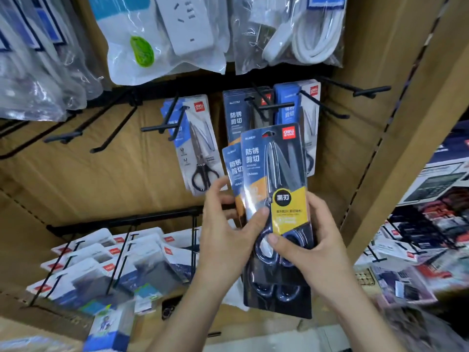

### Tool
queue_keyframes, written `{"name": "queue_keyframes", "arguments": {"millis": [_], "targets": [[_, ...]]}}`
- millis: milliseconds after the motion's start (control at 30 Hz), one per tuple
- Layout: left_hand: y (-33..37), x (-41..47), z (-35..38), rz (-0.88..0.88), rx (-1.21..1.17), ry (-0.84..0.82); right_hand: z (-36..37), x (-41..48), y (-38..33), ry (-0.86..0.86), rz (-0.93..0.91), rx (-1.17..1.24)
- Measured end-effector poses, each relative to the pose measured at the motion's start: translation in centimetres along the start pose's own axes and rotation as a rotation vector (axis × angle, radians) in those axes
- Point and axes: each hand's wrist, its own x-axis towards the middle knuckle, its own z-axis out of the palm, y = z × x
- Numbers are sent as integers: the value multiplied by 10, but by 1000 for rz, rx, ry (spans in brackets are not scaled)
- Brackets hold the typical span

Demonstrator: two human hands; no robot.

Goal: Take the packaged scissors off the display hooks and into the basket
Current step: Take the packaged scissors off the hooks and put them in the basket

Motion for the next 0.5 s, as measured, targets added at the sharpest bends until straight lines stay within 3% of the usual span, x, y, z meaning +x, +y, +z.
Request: {"name": "queue_keyframes", "arguments": {"millis": [133, 233, 400, 500], "targets": [[7, 9, 4, -170, -236, -37, 6, -3, -2, -41, -24, -44], [9, 11, 13, -261, -444, 46, 10, -5, -5, 16, -41, -23], [7, 12, 23, -369, -674, 129, 0, -3, -4, 115, 123, -1], [8, 13, 22, -450, -833, 81, -6, -1, 0, 92, 229, 162]]}}
